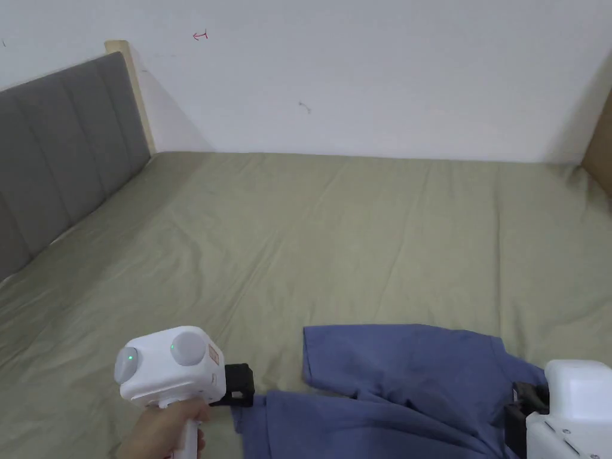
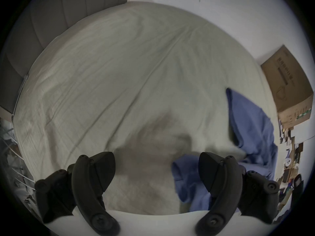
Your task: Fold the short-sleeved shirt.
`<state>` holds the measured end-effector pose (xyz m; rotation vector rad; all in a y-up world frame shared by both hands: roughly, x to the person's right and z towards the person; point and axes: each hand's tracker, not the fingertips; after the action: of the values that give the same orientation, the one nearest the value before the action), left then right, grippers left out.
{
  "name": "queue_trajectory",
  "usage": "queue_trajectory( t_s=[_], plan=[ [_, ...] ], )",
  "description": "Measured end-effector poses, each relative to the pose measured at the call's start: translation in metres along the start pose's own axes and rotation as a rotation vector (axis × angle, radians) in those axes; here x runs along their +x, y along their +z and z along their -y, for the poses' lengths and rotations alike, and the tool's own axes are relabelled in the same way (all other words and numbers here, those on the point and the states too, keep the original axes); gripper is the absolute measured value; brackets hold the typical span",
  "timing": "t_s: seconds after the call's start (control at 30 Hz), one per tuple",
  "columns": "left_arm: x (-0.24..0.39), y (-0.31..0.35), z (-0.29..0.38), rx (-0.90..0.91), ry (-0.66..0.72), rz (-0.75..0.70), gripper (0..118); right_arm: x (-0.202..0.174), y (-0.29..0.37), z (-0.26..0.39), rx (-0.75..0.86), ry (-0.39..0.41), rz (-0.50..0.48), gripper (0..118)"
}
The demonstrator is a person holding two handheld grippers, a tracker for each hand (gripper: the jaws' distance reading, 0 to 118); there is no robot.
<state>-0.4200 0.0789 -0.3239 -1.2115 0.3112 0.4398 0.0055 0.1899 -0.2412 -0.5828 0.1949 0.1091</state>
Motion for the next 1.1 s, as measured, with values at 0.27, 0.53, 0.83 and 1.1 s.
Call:
queue_trajectory(
  t_s=[0.27,0.53,0.83,1.1],
  plan=[
    [0.042,0.0,0.022,0.031,-0.159,-0.046,98,0.003,-0.007,0.005,-0.027,-0.012,-0.003,0],
    [0.068,0.0,0.033,0.071,-0.357,-0.123,31,0.003,-0.02,0.015,-0.091,-0.008,-0.011,0],
    [0.04,0.052,0.028,0.138,-0.239,0.102,1,0.019,-0.043,0.017,-0.147,-0.062,-0.077,0],
    [0.045,0.078,0.025,0.193,-0.275,0.125,1,0.018,-0.109,-0.039,-0.194,0.014,-0.317,83]
  ],
)
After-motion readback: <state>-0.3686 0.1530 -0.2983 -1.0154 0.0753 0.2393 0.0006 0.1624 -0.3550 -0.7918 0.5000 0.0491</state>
